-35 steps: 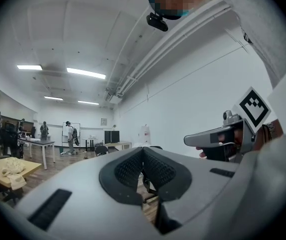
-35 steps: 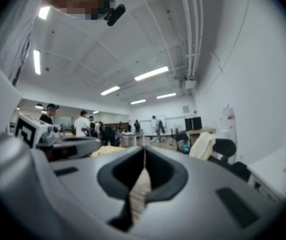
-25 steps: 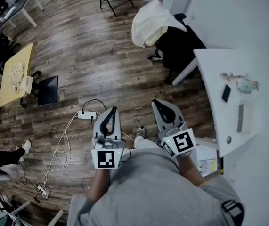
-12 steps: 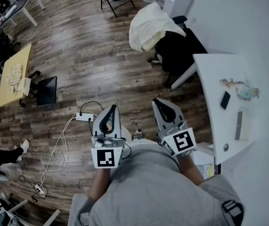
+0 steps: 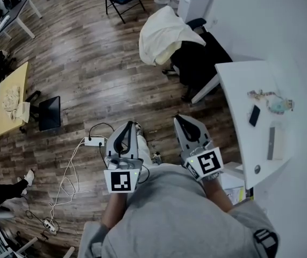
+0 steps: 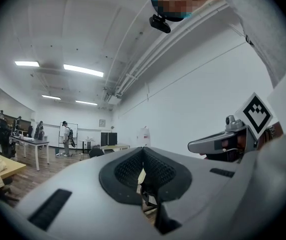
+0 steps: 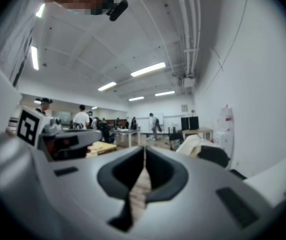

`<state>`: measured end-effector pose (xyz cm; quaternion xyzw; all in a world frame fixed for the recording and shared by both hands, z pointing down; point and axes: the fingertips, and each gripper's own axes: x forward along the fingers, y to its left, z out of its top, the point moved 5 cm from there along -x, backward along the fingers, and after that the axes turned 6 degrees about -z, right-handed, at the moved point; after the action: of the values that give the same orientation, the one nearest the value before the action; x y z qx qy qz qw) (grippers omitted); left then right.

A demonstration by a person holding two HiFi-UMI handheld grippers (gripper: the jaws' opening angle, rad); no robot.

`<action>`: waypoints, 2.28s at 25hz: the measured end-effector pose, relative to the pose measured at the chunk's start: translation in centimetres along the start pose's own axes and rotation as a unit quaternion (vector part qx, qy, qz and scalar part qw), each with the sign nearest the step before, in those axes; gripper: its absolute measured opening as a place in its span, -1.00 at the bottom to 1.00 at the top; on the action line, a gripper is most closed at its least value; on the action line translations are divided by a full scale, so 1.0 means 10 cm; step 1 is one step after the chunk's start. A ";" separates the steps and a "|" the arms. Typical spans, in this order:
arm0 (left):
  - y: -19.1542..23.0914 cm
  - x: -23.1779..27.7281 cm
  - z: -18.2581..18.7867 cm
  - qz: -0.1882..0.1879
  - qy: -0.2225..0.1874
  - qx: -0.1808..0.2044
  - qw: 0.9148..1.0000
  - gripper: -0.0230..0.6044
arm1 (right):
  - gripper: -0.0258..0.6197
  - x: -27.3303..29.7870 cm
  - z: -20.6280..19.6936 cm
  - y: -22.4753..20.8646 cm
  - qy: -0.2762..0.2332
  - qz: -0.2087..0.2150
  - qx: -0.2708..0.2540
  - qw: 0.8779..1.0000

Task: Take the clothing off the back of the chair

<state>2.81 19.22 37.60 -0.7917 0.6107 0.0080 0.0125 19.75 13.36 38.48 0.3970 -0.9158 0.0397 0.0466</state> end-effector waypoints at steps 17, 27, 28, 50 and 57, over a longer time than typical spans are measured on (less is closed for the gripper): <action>0.66 1.10 -0.03 -0.045 -0.008 -0.009 0.999 -0.81 | -0.81 1.04 0.14 -0.44 0.014 -0.023 -0.007 1.000; 1.13 1.71 -0.06 -0.090 0.005 -0.009 0.996 -0.81 | -0.81 1.74 0.26 -0.60 0.025 -0.046 -0.016 0.998; 1.17 1.79 -0.06 -0.097 0.005 -0.006 0.995 -0.81 | -0.81 1.80 0.26 -0.63 0.027 -0.051 -0.015 0.998; 1.90 2.73 -0.23 -0.196 -0.004 -0.013 0.981 -0.81 | -0.81 2.71 0.21 -0.90 0.064 -0.155 -0.018 0.986; 1.87 2.90 -0.28 -0.222 0.001 -0.011 0.975 -0.81 | -0.81 2.79 0.20 -1.09 0.088 -0.181 -0.027 0.979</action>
<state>-7.90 -13.63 39.45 -0.9076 0.4196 0.0110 0.0045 8.62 -14.43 40.16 0.5498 -0.8217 0.0407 0.1446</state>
